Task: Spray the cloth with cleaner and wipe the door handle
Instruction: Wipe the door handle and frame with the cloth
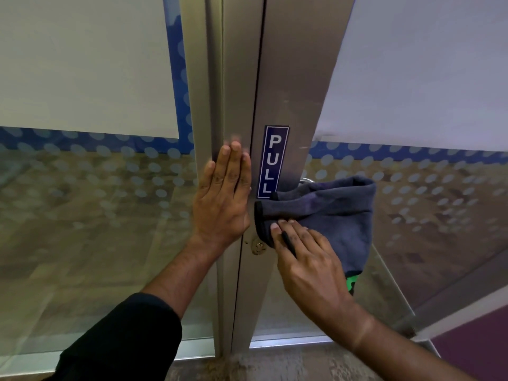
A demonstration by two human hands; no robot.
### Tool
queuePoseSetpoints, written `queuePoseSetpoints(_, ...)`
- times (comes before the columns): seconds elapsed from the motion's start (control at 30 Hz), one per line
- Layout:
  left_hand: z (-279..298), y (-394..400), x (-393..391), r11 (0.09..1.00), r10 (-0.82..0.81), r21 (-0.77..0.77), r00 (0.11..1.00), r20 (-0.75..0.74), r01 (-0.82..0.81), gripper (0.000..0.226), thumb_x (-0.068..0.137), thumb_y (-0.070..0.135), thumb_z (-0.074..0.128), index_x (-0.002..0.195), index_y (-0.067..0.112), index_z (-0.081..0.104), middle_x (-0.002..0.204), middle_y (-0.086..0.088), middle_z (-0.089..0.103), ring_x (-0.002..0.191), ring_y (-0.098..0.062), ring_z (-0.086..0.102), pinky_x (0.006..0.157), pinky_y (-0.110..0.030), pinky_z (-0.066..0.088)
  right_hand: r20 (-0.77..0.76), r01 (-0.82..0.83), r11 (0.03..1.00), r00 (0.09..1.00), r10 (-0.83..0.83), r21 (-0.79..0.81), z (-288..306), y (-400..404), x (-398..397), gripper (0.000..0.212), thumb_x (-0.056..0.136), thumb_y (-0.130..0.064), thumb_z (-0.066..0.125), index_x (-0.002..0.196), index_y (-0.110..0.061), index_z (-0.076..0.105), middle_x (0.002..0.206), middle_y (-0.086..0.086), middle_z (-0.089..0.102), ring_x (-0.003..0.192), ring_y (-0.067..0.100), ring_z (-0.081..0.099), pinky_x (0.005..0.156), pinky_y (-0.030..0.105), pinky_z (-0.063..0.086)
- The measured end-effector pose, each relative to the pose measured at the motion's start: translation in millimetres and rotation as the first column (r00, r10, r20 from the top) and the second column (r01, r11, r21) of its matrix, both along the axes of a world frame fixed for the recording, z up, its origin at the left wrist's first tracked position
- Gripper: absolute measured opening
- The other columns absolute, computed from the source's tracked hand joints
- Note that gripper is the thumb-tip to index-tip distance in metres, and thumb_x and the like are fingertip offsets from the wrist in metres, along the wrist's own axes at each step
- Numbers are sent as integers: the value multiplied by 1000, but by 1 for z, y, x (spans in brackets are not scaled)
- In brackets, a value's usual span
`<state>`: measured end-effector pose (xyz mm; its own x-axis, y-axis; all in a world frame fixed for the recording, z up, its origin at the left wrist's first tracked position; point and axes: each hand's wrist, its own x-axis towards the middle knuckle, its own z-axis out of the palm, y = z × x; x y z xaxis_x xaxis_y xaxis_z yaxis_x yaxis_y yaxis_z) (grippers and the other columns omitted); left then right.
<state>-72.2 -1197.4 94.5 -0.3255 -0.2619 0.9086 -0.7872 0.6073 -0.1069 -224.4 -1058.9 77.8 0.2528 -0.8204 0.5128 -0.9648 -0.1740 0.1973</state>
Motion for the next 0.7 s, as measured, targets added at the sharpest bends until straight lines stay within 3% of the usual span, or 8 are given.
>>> queuePoseSetpoints(0.13,1,0,1,1000,0,17,1000,4,0,60,104,28,15,152,9,-15,160,-6,-28,149,-19,-17,122,-36,-8,5,8,1000,1000,-8,7,3,-2,4,45,87,-7,55,132,0,53,136,23,54,127,34,51,109,42,29)
queuePoseSetpoints(0.3,2,2,1,1000,-7,15,1000,8,7,59,105,31,15,152,9,-13,160,-5,-26,150,-18,-16,123,-36,-7,36,33,998,999,-35,49,8,-16,33,47,87,-12,36,125,2,60,135,27,53,124,37,53,105,44,38)
queuePoseSetpoints(0.5,0,-1,0,1000,19,-2,1000,2,-19,72,99,24,33,152,8,-13,160,-7,-25,150,-20,-16,122,-36,-8,-5,-1,1000,1000,1,20,0,2,-7,45,90,-13,40,131,0,53,134,24,55,126,35,51,111,45,21)
queuePoseSetpoints(0.57,0,-2,0,1000,25,-10,1000,12,-25,76,97,25,37,152,8,-12,161,-7,-25,150,-21,-16,122,-37,-9,17,1,1000,1000,-1,8,-3,1,-10,44,90,-10,43,131,1,53,134,25,55,126,36,51,110,47,24)
queuePoseSetpoints(0.7,-1,-4,-1,1000,13,-19,1000,5,-13,60,104,29,18,153,7,-9,162,-8,-22,151,-21,-13,123,-37,-7,101,24,1000,995,-25,9,-1,-14,23,45,88,-11,37,125,2,59,128,24,59,121,36,56,106,44,35)
